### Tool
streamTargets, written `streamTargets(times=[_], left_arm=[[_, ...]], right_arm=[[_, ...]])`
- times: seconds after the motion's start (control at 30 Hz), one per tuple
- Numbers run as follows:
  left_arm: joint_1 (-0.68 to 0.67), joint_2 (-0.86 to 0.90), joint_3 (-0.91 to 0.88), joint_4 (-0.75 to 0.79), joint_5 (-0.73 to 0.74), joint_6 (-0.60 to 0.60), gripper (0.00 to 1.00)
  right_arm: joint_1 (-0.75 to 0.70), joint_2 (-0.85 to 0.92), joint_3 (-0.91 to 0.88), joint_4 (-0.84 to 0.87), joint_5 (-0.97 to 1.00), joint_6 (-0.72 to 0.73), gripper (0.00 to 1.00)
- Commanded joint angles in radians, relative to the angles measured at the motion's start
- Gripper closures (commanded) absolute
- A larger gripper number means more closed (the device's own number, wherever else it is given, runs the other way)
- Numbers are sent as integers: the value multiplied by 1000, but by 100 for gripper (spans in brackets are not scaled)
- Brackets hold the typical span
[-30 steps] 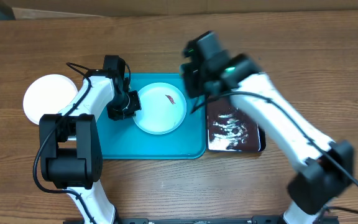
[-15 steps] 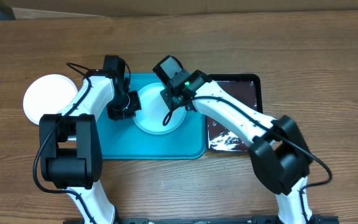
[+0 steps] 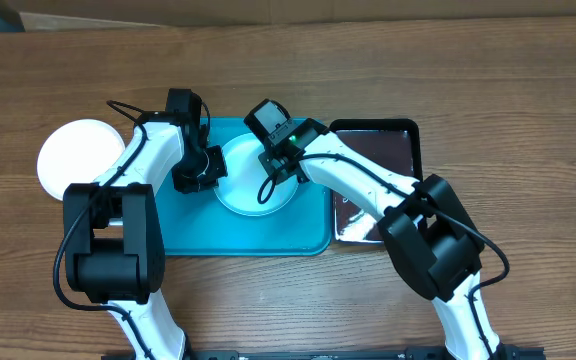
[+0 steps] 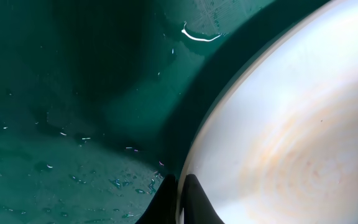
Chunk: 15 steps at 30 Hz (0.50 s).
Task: Clean dirty plates on tray and stack at the side
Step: 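Scrub the light-blue plate with the sponge while left gripper holds rim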
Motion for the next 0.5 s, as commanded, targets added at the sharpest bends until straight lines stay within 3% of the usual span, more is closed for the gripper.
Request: streamTargets(times=[0.0,0.47], left_arm=[[5,13,-24,15,-30,-14,96],[5,13,-24,16,-30,-14,96]], right_arm=[[-1,18,11,7,7,0,83],[-1,18,11,14,8,0,72]])
